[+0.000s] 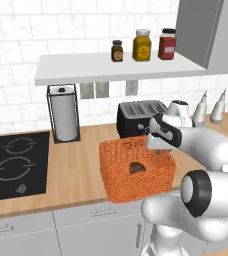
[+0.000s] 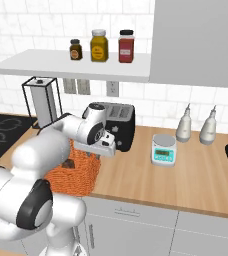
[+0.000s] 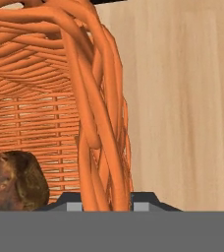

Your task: Open the cabinet, pick up the bread from the cabinet and place it in the basket. Then move the basket to the dining counter.

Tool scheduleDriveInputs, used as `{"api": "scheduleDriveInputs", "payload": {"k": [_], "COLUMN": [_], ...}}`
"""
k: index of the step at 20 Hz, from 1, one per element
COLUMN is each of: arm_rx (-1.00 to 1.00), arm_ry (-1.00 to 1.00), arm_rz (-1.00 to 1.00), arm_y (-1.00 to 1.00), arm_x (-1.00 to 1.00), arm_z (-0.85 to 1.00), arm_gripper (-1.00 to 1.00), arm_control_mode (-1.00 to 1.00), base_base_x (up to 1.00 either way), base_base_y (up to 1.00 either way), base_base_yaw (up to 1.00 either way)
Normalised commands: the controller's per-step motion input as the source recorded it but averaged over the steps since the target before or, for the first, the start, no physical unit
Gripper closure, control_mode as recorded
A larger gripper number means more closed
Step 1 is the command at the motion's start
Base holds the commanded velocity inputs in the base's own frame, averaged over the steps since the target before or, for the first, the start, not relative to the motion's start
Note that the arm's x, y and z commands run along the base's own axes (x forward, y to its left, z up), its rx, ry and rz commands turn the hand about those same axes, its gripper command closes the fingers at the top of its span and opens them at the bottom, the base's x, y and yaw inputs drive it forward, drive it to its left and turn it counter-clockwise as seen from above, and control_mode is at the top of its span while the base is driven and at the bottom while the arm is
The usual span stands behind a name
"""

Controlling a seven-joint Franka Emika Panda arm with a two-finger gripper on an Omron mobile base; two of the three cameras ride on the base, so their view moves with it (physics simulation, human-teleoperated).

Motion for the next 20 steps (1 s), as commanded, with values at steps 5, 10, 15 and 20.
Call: {"api": "scheduleDriveInputs", "payload": {"k": [5, 10, 15, 20], "arm_rx": [0.00, 0.00, 0.00, 0.00], "arm_ry": [0.01, 0.05, 0.00, -0.03], "arm_rz": [-0.08, -0.21, -0.15, -0.02], "arm_y": [0.00, 0.00, -0.08, -0.13], "arm_x": [-0.07, 0.02, -0.22, -0.48], "arm_z": [0.51, 0.70, 0.97, 0.99], "arm_gripper": [1.00, 1.00, 1.00, 1.00], "arm_control_mode": [-1.00, -1.00, -1.00, -1.00], "base_base_x": [0.00, 0.00, 0.00, 0.00], "base_base_y": [0.00, 0.00, 0.00, 0.00], "base_base_yaw": [0.00, 0.00, 0.00, 0.00]}}
